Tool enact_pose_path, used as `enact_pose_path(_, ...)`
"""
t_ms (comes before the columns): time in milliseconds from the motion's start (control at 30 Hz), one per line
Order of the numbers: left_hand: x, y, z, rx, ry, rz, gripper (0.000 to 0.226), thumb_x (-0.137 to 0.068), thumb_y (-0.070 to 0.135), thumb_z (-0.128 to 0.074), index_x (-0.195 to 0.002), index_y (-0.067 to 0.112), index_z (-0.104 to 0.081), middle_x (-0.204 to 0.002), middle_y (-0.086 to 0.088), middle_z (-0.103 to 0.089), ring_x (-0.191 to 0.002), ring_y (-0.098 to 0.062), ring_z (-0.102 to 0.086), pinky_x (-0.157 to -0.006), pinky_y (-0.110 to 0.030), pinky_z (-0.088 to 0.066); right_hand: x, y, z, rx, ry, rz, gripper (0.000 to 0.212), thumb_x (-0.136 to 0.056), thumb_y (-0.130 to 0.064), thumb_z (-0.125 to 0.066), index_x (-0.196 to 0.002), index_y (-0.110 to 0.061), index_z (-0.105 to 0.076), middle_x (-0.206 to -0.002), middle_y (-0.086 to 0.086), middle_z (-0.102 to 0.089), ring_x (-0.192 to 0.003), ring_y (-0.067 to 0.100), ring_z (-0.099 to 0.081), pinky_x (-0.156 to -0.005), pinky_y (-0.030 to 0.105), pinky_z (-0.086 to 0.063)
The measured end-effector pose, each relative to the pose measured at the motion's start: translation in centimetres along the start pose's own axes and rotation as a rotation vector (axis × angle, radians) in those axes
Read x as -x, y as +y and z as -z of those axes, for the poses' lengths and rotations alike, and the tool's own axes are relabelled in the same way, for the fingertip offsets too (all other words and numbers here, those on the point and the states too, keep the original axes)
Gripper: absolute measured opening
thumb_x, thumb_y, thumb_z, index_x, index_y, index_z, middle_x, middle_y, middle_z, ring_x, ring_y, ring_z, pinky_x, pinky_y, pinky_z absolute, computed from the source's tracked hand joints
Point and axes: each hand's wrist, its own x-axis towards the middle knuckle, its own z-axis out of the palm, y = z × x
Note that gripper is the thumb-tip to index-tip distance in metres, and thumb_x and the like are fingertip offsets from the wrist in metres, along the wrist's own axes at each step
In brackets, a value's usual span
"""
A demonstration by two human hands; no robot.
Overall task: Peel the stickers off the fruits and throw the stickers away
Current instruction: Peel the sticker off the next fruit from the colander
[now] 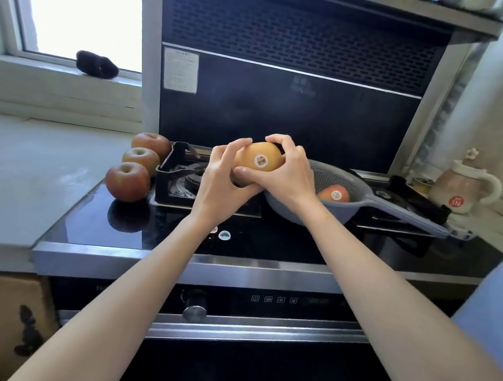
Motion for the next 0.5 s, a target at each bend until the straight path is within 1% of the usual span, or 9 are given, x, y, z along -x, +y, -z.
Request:
enact_pose_path(33,0.3,0.1,0.3,0.004,-0.004,0.002,0.073,-0.069,0.031,-0.081,-0.133,0.03,-0.046,-0.122,-0.001,-0.048,-0.101,0.002,-0.051,-0.083,-0.029,-0.054,0.3,-0.1,-0.1,-0.006,0.001,-0.007,0.079,-0.059,-0.062,-0.081,-0.125,-0.033,-0.048,-0.113,0.002,-0.051,-0.096,0.017,-0.056,-0.077,0.029,-0.048)
enact_pose_path(67,0.5,0.2,0.6,0.0,-0.007,0.001,0.073,-0.068,0.029,-0.082,-0.132,0.029,-0.047,-0.121,-0.001,-0.049,-0.1,-0.005,-0.053,-0.083,-0.035,-0.056,0.7,-0.1,-0.3,-0.011,0.002,-0.017,0.08,-0.059,-0.063,-0.08,-0.126,-0.033,-0.049,-0.113,0.002,-0.051,-0.097,0.017,-0.055,-0.077,0.028,-0.046)
enact_pose_path(100,0.7,0.3,0.9,-0.009,-0.011,-0.003,0.072,-0.068,0.028,-0.083,-0.131,0.029,-0.048,-0.121,-0.001,-0.05,-0.1,-0.009,-0.053,-0.082,-0.037,-0.056,1.1,-0.2,-0.4,-0.016,0.002,-0.029,0.082,-0.059,-0.064,-0.079,-0.128,-0.033,-0.049,-0.114,0.002,-0.051,-0.097,0.016,-0.055,-0.077,0.028,-0.045)
enact_pose_path(200,1.3,0.7,1.6,-0.03,-0.041,0.003,0.069,-0.068,0.029,-0.082,-0.128,0.031,-0.05,-0.117,0.0,-0.051,-0.097,-0.008,-0.054,-0.08,-0.036,-0.057,2.3,0.1,-0.8,-0.064,-0.017,-0.069,0.081,-0.065,-0.07,-0.072,-0.133,-0.034,-0.046,-0.119,0.0,-0.05,-0.101,0.015,-0.053,-0.081,0.028,-0.042)
enact_pose_path(333,2.1,1.3,2.1,-0.022,-0.083,0.013,0.066,-0.064,0.047,-0.081,-0.122,0.031,-0.054,-0.112,-0.001,-0.053,-0.095,-0.005,-0.056,-0.078,-0.031,-0.057,4.2,1.1,-1.4,-0.203,-0.021,-0.13,0.067,-0.08,-0.067,-0.06,-0.137,-0.035,-0.046,-0.125,0.002,-0.05,-0.113,0.02,-0.054,-0.093,0.034,-0.045)
enact_pose_path(433,2.9,1.5,2.1,-0.032,-0.121,0.019,0.067,-0.062,0.052,-0.08,-0.12,0.032,-0.054,-0.112,-0.001,-0.053,-0.095,-0.012,-0.057,-0.075,-0.031,-0.058,5.5,1.7,-1.8,-0.323,-0.049,-0.152,0.066,-0.083,-0.064,-0.059,-0.139,-0.034,-0.044,-0.132,-0.001,-0.053,-0.118,0.019,-0.052,-0.101,0.042,-0.047)
enact_pose_path(500,3.4,1.4,1.8,-0.014,-0.149,0.035,0.066,-0.062,0.051,-0.081,-0.119,0.033,-0.053,-0.112,-0.001,-0.054,-0.097,-0.016,-0.058,-0.074,-0.031,-0.059,6.2,2.2,-2.0,-0.393,-0.084,-0.157,0.063,-0.086,-0.061,-0.057,-0.142,-0.035,-0.04,-0.136,-0.003,-0.051,-0.121,0.019,-0.051,-0.102,0.042,-0.047)
